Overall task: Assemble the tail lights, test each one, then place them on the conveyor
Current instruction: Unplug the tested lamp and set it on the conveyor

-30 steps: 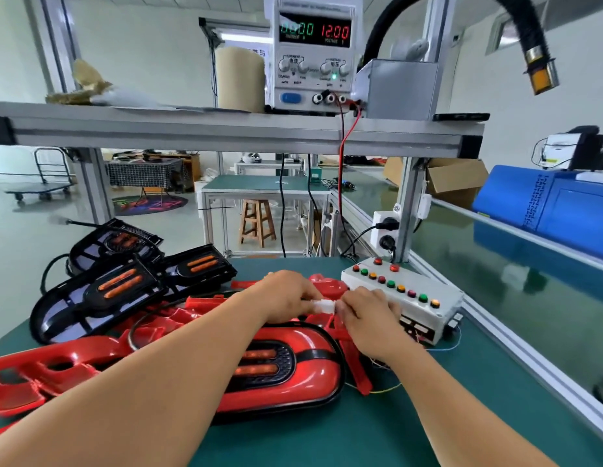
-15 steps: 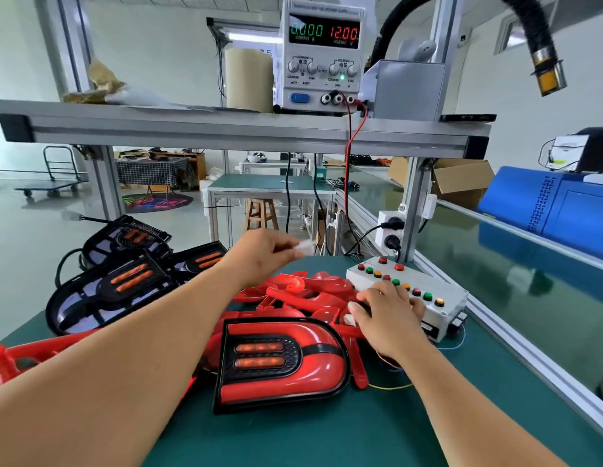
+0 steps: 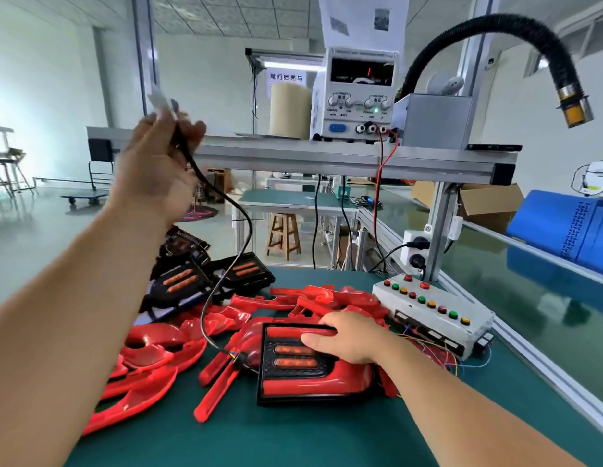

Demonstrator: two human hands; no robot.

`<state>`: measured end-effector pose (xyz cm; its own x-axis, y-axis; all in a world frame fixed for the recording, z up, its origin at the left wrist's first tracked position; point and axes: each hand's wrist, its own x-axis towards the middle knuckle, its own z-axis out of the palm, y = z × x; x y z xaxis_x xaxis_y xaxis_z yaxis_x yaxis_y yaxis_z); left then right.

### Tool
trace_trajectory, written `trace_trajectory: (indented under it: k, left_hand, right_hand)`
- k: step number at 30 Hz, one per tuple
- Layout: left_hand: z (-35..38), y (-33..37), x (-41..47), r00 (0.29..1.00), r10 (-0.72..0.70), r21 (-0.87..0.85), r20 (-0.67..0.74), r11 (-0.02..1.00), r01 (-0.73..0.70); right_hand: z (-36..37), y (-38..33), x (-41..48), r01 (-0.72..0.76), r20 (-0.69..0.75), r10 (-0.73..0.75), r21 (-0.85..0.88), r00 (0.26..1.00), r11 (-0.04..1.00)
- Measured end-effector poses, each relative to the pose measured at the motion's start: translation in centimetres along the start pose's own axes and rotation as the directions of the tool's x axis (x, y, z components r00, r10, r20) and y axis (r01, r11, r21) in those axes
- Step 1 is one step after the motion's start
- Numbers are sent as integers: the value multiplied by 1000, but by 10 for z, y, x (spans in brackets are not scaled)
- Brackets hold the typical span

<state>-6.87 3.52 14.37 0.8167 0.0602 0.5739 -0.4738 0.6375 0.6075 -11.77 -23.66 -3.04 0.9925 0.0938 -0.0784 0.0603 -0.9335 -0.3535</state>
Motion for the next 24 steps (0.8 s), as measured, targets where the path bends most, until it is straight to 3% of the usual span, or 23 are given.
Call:
trace_trajectory:
  k: [4, 8, 11, 15, 21, 24]
  left_hand:
    - [-35, 25, -33, 985, -20, -303, -170, 953, -33]
    - [-77, 13, -70, 925, -181, -515, -333, 857, -18]
    - [-93, -11, -90, 865, -259, -462, -431, 886, 36]
    - [-95, -46, -108, 823, -272, -244, -499, 955, 168]
    - [-67, -91, -136, 864, -258, 41, -432, 952, 305]
    - [-51, -109, -145, 836, -326, 56, -441, 920, 388]
  right_hand:
    - [-1, -3, -1, -52, 30, 50, 68, 998, 996]
    - [1, 1, -4, -42, -35, 49, 170, 998, 984]
    - [0, 4, -7, 36, -65, -12, 386, 998, 922]
    - [0, 8, -9, 117, -146, -24, 668, 989, 735]
    - [2, -5, -10, 191, -264, 51, 808, 963, 558]
    - [5, -18, -8, 158, -255, 122, 843, 959, 514]
